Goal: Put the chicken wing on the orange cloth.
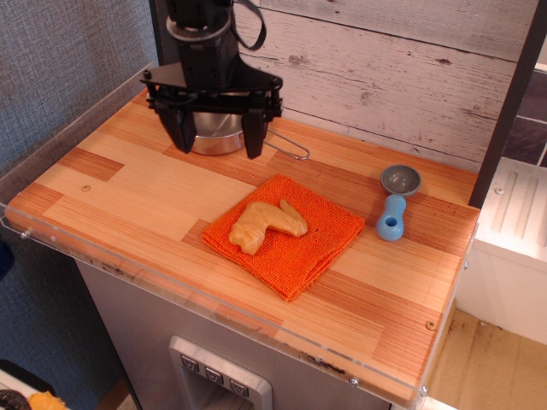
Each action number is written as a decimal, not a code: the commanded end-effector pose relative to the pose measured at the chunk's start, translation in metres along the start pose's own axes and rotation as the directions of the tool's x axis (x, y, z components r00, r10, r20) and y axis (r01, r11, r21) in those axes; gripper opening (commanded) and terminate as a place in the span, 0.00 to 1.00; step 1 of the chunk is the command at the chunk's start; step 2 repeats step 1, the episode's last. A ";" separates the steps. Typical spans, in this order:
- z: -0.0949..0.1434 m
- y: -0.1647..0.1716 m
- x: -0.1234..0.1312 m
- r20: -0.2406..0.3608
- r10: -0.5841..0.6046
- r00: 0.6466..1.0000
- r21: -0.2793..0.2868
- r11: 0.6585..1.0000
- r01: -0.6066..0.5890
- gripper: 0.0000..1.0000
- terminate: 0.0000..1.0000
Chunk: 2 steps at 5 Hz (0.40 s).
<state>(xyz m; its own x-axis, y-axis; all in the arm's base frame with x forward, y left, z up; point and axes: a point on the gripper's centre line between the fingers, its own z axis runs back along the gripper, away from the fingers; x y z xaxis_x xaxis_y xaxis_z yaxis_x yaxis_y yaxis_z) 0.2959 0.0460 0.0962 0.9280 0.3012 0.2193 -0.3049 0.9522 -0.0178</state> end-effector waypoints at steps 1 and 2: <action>0.019 0.006 -0.002 0.050 0.001 0.999 -0.007 1.000 0.000 1.00 1.00; 0.019 0.006 -0.002 0.050 0.001 0.999 -0.007 1.000 0.000 1.00 1.00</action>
